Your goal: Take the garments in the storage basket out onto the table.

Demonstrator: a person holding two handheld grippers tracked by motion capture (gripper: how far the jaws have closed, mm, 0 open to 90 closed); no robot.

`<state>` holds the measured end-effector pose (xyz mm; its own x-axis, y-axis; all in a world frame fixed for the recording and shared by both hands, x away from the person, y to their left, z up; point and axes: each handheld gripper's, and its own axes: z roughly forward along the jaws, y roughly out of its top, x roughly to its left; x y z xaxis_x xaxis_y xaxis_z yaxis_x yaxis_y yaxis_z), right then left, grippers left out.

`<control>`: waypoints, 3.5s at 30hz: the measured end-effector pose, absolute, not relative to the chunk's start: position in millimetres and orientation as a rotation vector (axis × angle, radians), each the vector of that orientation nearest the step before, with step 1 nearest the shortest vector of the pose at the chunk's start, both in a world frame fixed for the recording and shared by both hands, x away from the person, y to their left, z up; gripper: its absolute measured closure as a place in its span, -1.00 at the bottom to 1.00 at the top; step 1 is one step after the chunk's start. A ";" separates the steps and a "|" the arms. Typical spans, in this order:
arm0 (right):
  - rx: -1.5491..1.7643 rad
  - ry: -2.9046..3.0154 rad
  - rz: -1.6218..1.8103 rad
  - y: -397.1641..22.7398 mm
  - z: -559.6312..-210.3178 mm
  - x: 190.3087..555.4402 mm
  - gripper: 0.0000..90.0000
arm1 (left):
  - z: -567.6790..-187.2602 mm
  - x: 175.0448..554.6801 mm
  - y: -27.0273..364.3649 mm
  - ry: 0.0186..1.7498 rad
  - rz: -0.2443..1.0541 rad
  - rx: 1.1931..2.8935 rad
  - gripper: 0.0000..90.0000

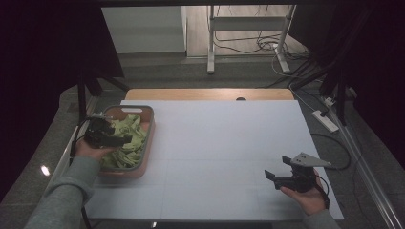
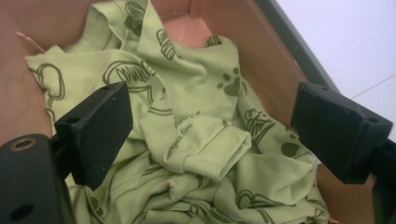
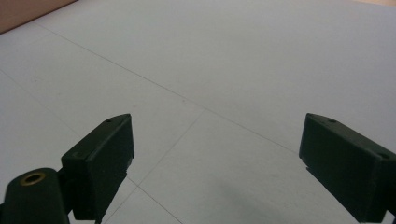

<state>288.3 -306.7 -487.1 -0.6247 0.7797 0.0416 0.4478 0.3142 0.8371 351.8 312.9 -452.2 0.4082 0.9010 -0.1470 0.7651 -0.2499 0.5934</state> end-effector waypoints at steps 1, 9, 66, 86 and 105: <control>1.095 2.215 1.229 -306.7 -487.1 288.3 -0.76 | -453.0 352.4 312.8 1.413 0.290 2.081 -0.71; 1.094 2.219 1.227 -306.4 -487.9 288.5 -0.76 | -458.2 355.5 310.9 1.432 0.263 2.141 -0.72; 1.099 2.229 1.208 -306.3 -491.2 290.1 -0.76 | -512.7 403.3 286.3 1.610 0.063 2.493 -1.00; 1.101 2.232 1.198 -306.1 -491.4 290.6 -0.75 | -506.2 399.4 284.4 1.612 0.162 2.491 -0.23; 1.124 2.218 1.180 -307.8 -492.1 291.4 -0.75 | -498.9 392.3 284.7 1.546 0.231 2.481 0.40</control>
<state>291.4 -307.8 -492.1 -0.6041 0.7963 0.0314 0.4713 0.3252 0.8198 392.3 284.7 -498.9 0.4375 0.8989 0.0220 0.8663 -0.4279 0.2578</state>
